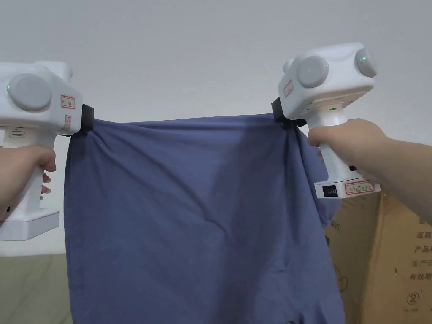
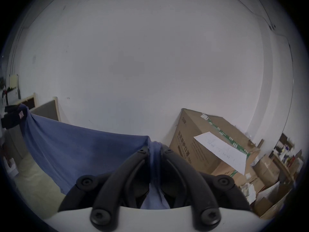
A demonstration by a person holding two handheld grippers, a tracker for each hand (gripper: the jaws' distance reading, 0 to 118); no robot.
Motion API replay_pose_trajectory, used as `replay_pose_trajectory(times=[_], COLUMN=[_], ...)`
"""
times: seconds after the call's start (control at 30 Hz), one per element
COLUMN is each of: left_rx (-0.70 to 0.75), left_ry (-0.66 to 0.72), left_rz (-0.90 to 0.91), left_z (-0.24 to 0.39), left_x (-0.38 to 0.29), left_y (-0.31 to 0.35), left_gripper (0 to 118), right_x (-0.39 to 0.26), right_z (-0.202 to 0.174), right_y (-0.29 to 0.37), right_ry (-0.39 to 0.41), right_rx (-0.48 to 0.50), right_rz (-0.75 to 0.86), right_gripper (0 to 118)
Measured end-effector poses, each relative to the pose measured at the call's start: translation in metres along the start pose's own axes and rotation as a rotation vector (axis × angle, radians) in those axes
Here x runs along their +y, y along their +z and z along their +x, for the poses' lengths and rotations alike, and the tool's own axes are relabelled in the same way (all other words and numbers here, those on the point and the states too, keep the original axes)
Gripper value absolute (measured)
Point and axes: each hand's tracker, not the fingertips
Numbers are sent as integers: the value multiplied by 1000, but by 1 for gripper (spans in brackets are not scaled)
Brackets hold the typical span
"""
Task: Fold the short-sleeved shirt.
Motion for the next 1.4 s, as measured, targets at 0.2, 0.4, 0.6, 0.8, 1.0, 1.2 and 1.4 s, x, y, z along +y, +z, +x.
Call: replay_pose_trajectory(times=[0.2,0.4,0.6,0.8,1.0,1.2,1.4], left_rx=[-38,-208,-359,-340,-335,-283,-334], left_ry=[-25,30,-60,47,83,225,372], left_rz=[-194,-592,-870,-832,-881,-920,-822], left_z=[33,72,78,43,29,28,25], left_x=[-113,-312,-452,-442,-426,-443,-413], left_y=[-43,-22,90,190,225,203,222], left_gripper=[4,4,4,4,4,105,111], right_x=[-120,-356,-504,-502,-511,-539,-496], right_z=[-25,-42,-46,-25,-8,-9,14], right_y=[-74,-89,29,155,189,157,190], right_ry=[4,-76,-66,-108,-323,-422,-556], right_rx=[-44,93,217,283,261,246,236], right_rz=[-160,-598,-790,-741,-850,-900,-727], right_gripper=[10,10,10,10,10,95,112])
